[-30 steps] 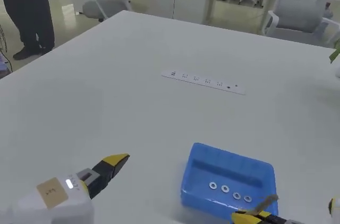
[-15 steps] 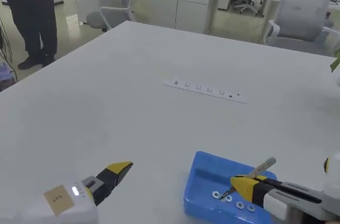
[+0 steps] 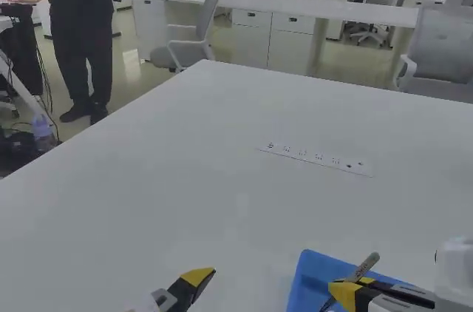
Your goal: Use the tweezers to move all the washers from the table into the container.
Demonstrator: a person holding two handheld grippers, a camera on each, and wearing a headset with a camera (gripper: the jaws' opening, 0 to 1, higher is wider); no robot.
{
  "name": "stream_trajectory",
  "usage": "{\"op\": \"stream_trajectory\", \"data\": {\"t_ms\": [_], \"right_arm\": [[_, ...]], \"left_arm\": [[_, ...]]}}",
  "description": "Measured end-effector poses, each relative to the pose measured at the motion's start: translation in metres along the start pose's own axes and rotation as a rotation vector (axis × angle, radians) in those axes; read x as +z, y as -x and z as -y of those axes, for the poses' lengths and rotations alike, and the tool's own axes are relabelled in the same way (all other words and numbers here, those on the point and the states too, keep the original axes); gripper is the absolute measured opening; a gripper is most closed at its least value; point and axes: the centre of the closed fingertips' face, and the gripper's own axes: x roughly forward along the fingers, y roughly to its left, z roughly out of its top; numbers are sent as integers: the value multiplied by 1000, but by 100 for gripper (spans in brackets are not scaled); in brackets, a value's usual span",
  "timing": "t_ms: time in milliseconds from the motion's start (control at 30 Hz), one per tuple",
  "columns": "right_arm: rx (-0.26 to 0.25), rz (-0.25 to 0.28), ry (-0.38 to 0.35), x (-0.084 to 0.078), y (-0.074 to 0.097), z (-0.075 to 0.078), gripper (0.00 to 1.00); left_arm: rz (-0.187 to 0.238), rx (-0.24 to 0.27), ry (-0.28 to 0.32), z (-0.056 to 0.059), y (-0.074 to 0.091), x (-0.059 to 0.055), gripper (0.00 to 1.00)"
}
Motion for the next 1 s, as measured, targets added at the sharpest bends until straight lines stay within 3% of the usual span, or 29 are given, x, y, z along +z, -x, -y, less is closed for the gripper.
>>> {"op": "stream_trajectory", "data": {"t_ms": [333, 533, 1000], "right_arm": [[-20, -52, 32, -12, -14, 11, 3], [-18, -50, 46, -11, -18, 12, 3], [-6, -60, 169, -13, -19, 7, 4]], "left_arm": [[-17, -6, 0, 1, -1, -4, 94], [-17, -5, 12, -1, 0, -5, 94], [-13, -19, 19, 1, -1, -3, 94]]}}
